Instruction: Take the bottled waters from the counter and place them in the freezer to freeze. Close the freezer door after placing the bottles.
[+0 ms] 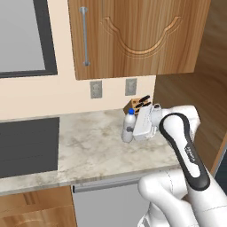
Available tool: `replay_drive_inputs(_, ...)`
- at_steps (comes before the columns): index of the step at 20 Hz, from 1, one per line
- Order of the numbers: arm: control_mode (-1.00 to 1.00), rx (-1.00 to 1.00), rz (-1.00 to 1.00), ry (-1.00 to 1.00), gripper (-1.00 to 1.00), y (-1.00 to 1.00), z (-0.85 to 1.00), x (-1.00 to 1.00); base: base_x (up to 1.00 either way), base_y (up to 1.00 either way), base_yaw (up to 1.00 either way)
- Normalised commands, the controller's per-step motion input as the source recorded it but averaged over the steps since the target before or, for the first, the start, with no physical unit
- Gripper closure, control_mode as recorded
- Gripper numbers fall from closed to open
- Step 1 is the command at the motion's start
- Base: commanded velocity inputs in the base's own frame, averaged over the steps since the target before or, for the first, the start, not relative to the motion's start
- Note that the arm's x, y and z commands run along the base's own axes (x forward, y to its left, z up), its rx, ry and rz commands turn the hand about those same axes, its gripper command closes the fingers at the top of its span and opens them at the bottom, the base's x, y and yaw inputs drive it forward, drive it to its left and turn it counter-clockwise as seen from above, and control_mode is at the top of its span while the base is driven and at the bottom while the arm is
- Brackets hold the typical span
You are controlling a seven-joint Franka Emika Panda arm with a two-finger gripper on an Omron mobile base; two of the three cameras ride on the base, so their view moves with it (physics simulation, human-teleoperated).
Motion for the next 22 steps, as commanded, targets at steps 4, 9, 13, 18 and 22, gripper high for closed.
replay_drive_inputs(4,-1.0,0.0,-0.07,0.0,1.0,-0.01,0.0,-0.42,0.0,0.0,0.0)
replay_drive_inputs(9,-1.0,0.0,-0.04,0.02,1.0,-0.08,0.03,-0.28,0.0,0.0,0.0)
replay_drive_inputs(13,-1.0,0.0,-0.01,0.0,1.0,-0.04,0.0,-0.17,0.0,0.0,0.0)
replay_drive_inputs(18,-1.0,0.0,0.0,0.0,1.0,0.0,0.0,-0.01,0.0,0.0,0.0)
replay_drive_inputs(22,-1.0,0.0,0.0,0.0,1.0,0.0,0.0,0.0,0.0,0.0,0.0)
